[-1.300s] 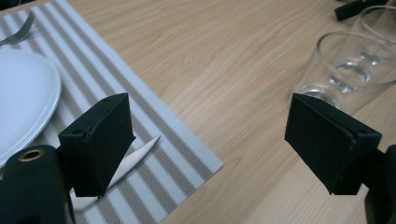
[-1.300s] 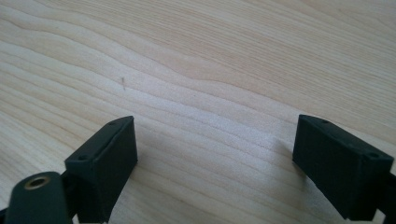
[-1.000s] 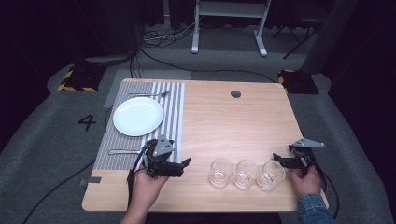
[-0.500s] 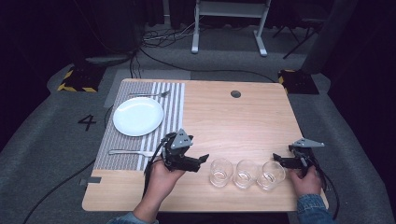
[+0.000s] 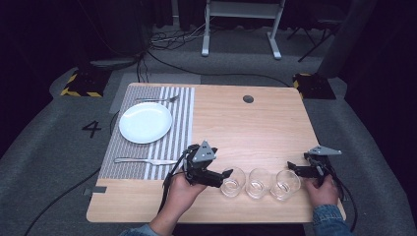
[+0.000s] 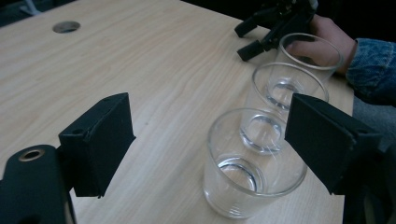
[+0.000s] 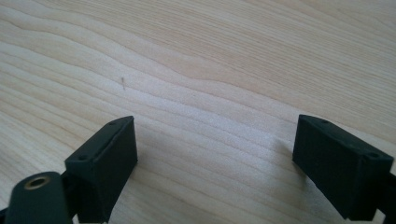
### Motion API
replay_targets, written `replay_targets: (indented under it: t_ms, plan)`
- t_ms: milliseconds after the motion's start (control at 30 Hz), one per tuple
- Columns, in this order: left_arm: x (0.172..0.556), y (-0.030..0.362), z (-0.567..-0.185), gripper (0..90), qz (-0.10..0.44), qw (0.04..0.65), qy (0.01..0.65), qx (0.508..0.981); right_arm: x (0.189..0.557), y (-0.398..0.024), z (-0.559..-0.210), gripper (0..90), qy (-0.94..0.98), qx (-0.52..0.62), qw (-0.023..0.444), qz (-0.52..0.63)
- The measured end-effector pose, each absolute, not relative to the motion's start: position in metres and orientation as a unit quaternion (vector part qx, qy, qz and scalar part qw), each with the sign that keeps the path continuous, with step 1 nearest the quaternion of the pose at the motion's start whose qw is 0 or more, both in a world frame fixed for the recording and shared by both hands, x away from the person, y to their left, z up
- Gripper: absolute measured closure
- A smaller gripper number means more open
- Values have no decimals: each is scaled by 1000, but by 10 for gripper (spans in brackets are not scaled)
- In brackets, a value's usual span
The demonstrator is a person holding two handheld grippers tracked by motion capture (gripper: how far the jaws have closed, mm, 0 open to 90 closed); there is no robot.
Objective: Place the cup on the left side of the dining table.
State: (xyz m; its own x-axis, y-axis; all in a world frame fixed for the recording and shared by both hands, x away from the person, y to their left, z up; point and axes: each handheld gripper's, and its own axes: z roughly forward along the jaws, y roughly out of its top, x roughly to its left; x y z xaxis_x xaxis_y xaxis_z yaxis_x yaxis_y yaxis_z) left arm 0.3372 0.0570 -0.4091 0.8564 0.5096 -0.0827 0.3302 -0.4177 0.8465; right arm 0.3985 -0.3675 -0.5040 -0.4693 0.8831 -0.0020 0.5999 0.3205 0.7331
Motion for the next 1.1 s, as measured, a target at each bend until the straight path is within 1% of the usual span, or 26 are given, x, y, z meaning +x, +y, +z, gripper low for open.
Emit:
replay_targets:
  t_ms: [200,267,700,767,867,933,1000,1100]
  plan:
    - [337,49,-421,154,80,470,248,843,398,-368,-504,138,786,472,207,342]
    - [338,45,-429,154,64,470,248,845,399,-368,-504,138,786,472,207,342]
    - [339,31,-451,153,60,451,244,856,398,-368,-504,138,786,472,207,342]
    - [339,31,-452,154,57,455,247,854,398,-368,-504,138,786,472,207,342]
    - [335,35,-447,155,63,480,234,843,398,-368,-504,138,786,472,207,342]
    - [335,35,-446,155,61,483,230,843,398,-368,-504,138,786,472,207,342]
    - [334,32,-448,155,53,476,228,848,399,-368,-504,138,786,472,207,342]
    - [335,31,-451,154,37,486,232,842,398,-368,-504,138,786,472,207,342]
